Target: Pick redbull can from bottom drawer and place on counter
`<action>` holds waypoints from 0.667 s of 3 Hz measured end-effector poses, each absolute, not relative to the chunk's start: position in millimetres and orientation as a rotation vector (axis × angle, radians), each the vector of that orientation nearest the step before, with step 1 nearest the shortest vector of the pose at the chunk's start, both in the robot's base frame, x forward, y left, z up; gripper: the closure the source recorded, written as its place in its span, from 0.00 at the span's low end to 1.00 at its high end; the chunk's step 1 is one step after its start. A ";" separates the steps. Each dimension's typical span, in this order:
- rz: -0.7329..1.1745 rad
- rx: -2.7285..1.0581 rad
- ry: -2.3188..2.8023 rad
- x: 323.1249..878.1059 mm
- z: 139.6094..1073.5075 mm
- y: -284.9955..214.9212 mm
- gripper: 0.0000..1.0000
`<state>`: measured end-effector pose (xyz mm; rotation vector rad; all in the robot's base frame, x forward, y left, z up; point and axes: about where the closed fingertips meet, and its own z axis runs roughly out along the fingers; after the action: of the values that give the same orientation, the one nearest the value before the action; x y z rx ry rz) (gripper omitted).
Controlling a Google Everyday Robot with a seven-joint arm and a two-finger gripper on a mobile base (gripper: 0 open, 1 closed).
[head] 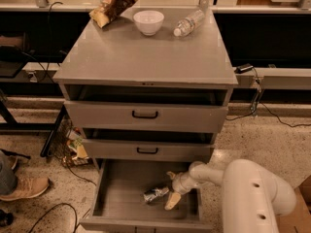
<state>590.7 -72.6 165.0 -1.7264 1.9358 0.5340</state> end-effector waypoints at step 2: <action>0.591 -1.776 1.961 594.7 118.5 -52.5 0.19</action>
Offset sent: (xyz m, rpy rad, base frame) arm 0.0038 0.0221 -0.0667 -0.0358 0.0878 0.0329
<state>594.7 -52.5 118.5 -1.7759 1.9611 0.5905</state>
